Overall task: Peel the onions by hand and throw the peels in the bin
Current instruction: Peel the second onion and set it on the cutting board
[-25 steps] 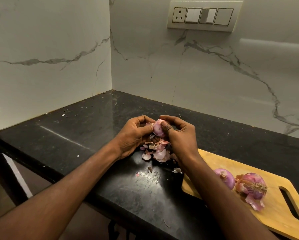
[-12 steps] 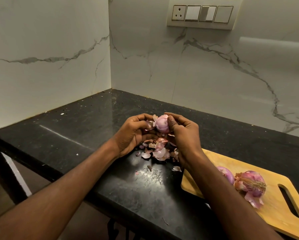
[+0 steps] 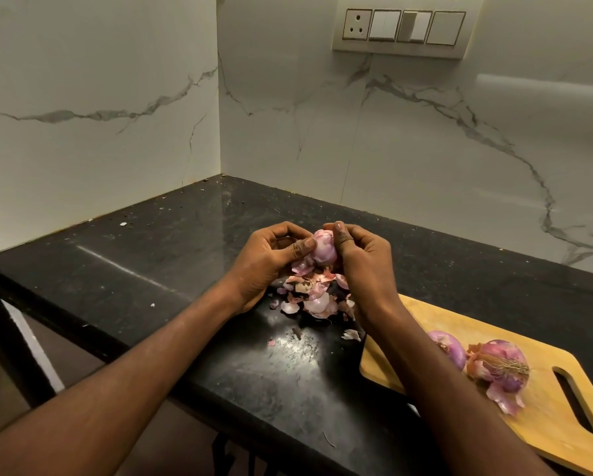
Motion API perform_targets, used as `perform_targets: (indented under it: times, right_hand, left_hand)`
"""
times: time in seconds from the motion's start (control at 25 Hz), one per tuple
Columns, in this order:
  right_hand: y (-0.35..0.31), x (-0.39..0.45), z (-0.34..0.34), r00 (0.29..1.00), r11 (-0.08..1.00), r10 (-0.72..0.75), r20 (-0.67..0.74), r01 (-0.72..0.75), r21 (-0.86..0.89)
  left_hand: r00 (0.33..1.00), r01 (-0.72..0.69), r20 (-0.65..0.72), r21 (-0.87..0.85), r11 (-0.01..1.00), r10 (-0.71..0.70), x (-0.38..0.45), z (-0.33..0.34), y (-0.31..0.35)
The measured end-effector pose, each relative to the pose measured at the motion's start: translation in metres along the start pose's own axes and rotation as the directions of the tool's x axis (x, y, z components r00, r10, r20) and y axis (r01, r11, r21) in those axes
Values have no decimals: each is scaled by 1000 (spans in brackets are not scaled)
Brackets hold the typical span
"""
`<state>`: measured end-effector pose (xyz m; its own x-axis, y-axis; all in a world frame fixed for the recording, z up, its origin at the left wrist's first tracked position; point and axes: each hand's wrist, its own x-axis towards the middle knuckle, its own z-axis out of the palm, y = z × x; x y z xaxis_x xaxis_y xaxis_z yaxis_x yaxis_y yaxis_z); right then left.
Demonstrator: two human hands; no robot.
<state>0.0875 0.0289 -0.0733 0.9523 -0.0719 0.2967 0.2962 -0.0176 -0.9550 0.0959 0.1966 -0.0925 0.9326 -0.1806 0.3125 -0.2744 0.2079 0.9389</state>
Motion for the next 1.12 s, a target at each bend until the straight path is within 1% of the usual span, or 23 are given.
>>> perform_targets:
  times: [0.08, 0.2, 0.28, 0.4, 0.56, 0.8, 0.88, 0.96, 1.04, 1.12]
  right_hand:
    - [0, 1, -1, 1000, 998, -27, 2, 28, -50]
    - [2, 0, -2, 992, 974, -125, 5, 123, -191]
    - [3, 1, -3, 987, 956, -159, 11, 157, -247]
    - [3, 0, -4, 985, 944, -165, 40, 170, -282]
    - [2, -4, -1, 968, 912, -220, 121, 248, -327]
    - [1, -8, 2, 950, 883, -262, 171, 308, -355]
    - [0, -8, 3, 953, 894, -255, 165, 297, -334]
    - [0, -7, 4, 964, 918, -229, 135, 260, -299]
    - [1, -5, 2, 976, 940, -198, 87, 214, -266]
    - [2, -3, -1, 990, 972, -130, 45, 136, -192]
  left_hand:
    - [1000, -12, 8, 29, 999, 12, 0, 0, 0]
    - [999, -32, 16, 83, 996, 31, -1, 2, 1]
    - [998, -33, 47, 108, 994, 28, -4, 3, 3]
    - [998, -46, 60, 160, 986, 37, -6, 3, 5]
    - [1000, -22, 25, 185, 983, 18, -5, 3, 2]
    - [1000, -7, -21, 246, 969, 12, -3, 5, -3]
    - [998, -19, -50, 274, 961, 34, -2, 2, -4]
    - [996, -31, -75, 257, 966, 52, 1, -2, -6]
    - [999, 6, -48, 167, 986, 2, 2, -3, -4]
    - [998, 62, 13, 83, 995, -64, 1, -2, -1]
